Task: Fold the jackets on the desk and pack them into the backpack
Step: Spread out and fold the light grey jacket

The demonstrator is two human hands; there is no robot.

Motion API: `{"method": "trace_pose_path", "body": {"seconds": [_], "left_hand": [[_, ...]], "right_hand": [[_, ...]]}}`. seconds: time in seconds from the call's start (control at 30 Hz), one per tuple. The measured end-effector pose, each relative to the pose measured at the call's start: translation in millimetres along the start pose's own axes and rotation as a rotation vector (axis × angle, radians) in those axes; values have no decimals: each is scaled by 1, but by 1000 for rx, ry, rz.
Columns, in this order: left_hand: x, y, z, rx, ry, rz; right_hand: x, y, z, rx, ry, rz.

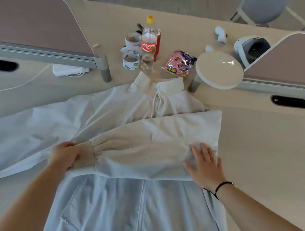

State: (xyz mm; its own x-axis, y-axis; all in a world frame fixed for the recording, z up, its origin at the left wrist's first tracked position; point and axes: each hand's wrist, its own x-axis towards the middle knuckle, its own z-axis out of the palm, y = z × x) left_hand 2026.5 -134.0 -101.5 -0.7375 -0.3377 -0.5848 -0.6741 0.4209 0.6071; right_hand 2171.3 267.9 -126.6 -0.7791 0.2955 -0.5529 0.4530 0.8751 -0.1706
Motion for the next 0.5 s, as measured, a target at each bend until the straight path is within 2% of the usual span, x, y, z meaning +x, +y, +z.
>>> {"method": "trace_pose_path", "body": {"seconds": [0.1,0.17,0.27,0.33,0.43,0.5], "left_hand": [[-10,-9,4,313,7,90],[-20,-18,4,522,-56,114],[-42,-34,2,761,-264,-6],[-52,-45,-3,919,-349,-52],[-54,-49,-5,1115,-272,50],[-60,-41,3,1056,-139,208]], "right_hand": [[0,7,8,-81,-53,0],[-3,16,11,-137,-66,-2],[-6,26,10,-204,-65,-15],[-7,27,6,-221,-53,-31],[-3,20,-1,-162,86,-76],[7,9,-10,-101,223,-91]]}}
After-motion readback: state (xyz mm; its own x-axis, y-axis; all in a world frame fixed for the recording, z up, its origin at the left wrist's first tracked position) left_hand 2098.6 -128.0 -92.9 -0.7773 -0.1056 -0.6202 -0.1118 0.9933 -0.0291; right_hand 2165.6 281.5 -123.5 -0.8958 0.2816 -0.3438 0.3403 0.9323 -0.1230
